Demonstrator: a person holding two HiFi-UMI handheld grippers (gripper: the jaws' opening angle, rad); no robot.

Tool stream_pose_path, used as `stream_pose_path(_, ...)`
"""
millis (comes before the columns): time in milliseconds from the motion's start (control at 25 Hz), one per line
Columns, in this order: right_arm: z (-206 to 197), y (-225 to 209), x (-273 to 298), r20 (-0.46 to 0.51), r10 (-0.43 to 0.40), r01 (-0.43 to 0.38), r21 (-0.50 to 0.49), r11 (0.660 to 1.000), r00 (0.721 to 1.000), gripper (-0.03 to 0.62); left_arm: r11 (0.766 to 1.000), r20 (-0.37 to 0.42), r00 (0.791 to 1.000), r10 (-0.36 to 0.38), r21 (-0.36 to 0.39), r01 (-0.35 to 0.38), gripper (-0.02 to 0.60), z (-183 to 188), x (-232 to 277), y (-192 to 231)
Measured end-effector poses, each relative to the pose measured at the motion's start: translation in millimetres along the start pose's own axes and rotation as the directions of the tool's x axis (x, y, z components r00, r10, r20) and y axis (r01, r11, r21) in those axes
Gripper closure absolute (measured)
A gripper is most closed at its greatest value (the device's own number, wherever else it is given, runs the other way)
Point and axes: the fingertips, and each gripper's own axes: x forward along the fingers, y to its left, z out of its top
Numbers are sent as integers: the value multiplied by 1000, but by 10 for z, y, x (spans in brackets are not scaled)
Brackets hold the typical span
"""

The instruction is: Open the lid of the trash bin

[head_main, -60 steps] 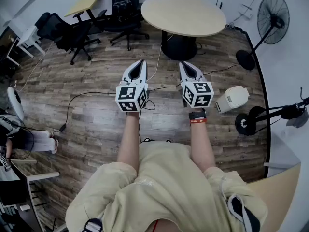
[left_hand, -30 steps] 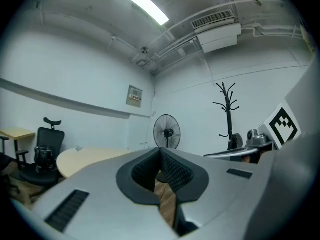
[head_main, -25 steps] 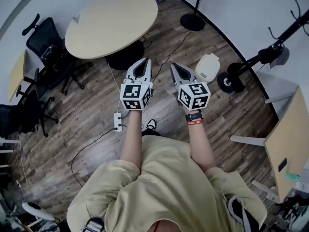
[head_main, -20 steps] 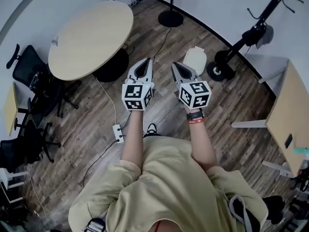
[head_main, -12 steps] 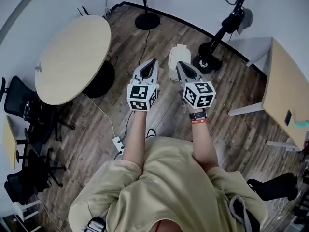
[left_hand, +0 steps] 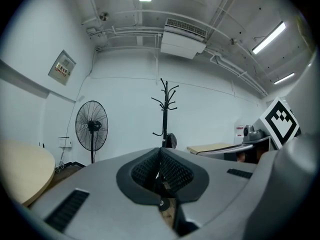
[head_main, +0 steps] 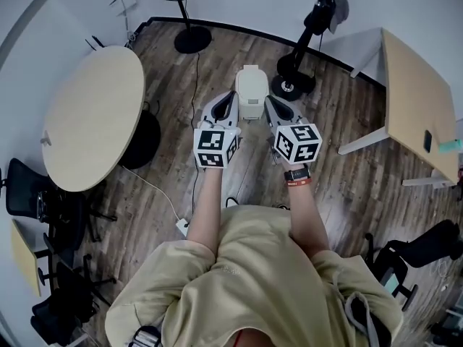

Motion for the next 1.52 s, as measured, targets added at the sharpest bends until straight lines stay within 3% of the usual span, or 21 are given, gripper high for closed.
stream_pose_path(400,-360,114,31,-18,-105,106,49,993,994,579,996,-28,995,-91,6,91,558,-252,-106,183)
stream_pose_path(680,-496,475,260,-41,-89,90,22,996,995,579,996,-53,995,-85,-27,83,558,-447,-220,522)
stream_pose_path(1040,-614,299,719,-79,-90,93,36,995,993,579,1000,-38,999,20,-7,-21,558,-558,14,1014)
stream_pose_path(1240,-698,-65,1082,-139,-84,91,49,995,987,579,1000,-95,995,1,25,2,558,-794,372,1069)
stream_pose_path(1520,-834,-494,1466,-210,-86,106,88,990,974,579,999,-123,992,4,-46,-10,558,-1037,876,1215)
